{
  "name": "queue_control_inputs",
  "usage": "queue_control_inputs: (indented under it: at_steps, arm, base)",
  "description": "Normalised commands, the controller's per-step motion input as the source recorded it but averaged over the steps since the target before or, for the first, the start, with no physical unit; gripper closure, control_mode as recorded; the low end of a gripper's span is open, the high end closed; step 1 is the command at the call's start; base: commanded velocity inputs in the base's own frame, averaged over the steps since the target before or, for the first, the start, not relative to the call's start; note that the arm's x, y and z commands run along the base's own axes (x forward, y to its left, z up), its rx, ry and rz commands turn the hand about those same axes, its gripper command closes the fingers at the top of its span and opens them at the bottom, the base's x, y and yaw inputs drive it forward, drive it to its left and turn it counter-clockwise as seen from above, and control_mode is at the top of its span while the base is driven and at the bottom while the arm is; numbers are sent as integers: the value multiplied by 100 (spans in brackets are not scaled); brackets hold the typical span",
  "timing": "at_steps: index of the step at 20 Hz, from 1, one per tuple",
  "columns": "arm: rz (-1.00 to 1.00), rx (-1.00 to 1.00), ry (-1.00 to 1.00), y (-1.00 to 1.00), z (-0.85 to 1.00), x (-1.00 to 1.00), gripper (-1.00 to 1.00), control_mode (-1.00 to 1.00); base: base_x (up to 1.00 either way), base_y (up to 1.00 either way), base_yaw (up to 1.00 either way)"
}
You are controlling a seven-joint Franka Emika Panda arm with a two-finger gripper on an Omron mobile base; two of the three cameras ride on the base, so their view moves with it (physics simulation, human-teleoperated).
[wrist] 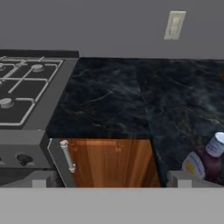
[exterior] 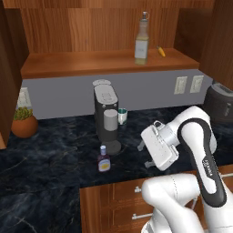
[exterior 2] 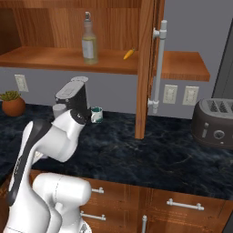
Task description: Pick the oil and vinegar bottle and condiment bottle from the counter and place them in the cabinet.
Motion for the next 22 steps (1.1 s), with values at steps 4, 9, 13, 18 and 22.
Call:
queue_control_inputs:
  at_steps: [4,9,13,18,22]
  arm:
    - [-1,-1,0,12,-37,13,-100,-100]
    - [0,0,0,6,-33,23,-100,-100]
    - [0,0,0,4,-27,36,-100,-100]
    - [0,0,0,10,-18,38,-100,-100]
    - [1,6,-1,24,-2,11,-100,-100]
  base:
    - [0,0,0]
    - [0,0,0]
    - [0,0,0]
    - [0,0,0]
    - [0,0,0]
